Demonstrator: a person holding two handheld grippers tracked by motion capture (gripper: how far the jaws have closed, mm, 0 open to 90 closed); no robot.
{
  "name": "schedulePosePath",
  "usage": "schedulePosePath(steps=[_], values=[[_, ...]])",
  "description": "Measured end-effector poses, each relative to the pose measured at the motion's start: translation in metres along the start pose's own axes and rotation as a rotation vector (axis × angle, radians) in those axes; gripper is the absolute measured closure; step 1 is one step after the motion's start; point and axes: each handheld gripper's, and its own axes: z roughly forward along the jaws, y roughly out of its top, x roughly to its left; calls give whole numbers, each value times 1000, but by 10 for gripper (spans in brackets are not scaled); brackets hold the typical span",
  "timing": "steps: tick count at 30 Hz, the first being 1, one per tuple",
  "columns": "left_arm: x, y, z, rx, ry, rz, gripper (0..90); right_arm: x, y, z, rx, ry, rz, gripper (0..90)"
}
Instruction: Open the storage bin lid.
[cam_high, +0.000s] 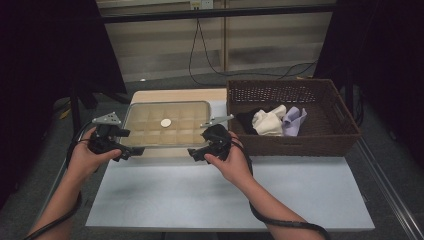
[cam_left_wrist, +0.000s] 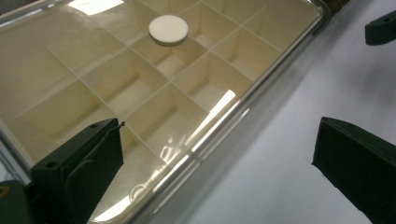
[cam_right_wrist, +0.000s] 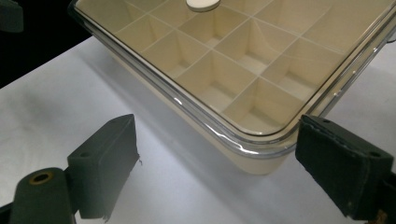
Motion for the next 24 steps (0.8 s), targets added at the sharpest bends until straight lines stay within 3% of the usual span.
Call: schedulePosePath(steps=[13, 24], values=[[19, 0, 3, 6, 19, -24, 17, -6, 8, 10, -11, -25, 41, 121], [33, 2, 5, 27, 32, -22, 17, -9, 17, 21, -14, -91, 64, 121]])
